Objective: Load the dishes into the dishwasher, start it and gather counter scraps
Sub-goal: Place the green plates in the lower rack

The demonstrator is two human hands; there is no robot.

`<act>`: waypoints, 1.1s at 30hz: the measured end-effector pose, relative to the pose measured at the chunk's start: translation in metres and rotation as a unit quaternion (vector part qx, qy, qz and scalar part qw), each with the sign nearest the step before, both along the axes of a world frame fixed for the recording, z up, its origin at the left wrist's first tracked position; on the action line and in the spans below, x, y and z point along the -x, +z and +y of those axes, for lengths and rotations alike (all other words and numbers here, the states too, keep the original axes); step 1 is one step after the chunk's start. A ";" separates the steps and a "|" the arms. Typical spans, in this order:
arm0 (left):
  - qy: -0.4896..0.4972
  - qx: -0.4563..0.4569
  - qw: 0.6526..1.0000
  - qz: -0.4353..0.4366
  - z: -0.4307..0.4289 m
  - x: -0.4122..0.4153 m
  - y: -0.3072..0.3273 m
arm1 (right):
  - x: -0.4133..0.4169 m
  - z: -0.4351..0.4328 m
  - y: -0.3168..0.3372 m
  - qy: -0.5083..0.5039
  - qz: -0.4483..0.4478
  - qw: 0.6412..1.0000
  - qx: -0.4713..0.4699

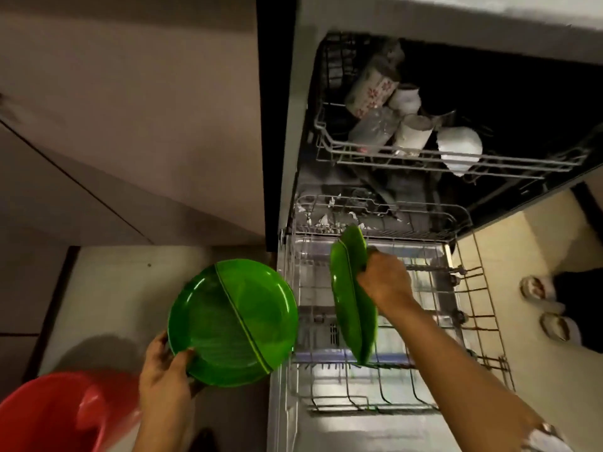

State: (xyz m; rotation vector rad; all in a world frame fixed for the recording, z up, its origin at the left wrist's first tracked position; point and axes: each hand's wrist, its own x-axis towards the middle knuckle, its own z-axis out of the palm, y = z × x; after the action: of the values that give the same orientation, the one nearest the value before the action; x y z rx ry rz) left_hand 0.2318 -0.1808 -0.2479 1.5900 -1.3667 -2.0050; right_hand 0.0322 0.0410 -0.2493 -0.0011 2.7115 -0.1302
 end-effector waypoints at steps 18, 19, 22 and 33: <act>-0.007 0.010 0.997 0.071 -0.019 0.062 -0.075 | 0.096 -0.077 -0.099 0.096 0.086 0.990 -0.052; -0.005 0.008 0.998 0.070 -0.021 0.063 -0.076 | 0.096 -0.080 -0.103 0.097 0.087 0.990 -0.047; -0.001 0.009 0.998 0.068 -0.028 0.067 -0.076 | 0.093 -0.085 -0.114 0.110 0.083 0.989 -0.046; -0.006 0.003 0.999 0.053 -0.043 0.067 -0.083 | 0.080 -0.111 -0.143 0.043 0.009 0.999 0.015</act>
State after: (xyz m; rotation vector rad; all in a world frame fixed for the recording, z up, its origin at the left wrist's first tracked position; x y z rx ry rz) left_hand 0.1649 -0.2241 -0.3309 1.4539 -1.3435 -2.0589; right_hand -0.0474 -0.0696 -0.3920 -0.1282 2.7211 -0.1459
